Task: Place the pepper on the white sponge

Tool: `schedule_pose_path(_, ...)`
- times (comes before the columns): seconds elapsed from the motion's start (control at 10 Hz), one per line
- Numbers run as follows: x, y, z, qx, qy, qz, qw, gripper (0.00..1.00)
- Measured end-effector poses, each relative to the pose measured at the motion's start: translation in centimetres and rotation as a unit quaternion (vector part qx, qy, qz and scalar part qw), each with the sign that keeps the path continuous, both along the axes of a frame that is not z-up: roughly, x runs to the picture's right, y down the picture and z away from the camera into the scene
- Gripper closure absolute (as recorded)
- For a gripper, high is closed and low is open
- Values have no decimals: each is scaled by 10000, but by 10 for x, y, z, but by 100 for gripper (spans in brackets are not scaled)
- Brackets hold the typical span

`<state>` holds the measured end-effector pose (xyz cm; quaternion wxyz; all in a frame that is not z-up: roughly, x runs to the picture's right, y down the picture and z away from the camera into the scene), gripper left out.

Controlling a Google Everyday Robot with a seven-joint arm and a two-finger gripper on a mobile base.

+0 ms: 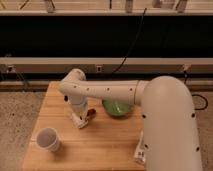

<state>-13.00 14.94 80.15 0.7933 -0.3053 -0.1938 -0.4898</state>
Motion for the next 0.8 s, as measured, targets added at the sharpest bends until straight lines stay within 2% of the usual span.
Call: schedule_pose_path(0.8,0,-3,5,22,-103,-67,9999,98)
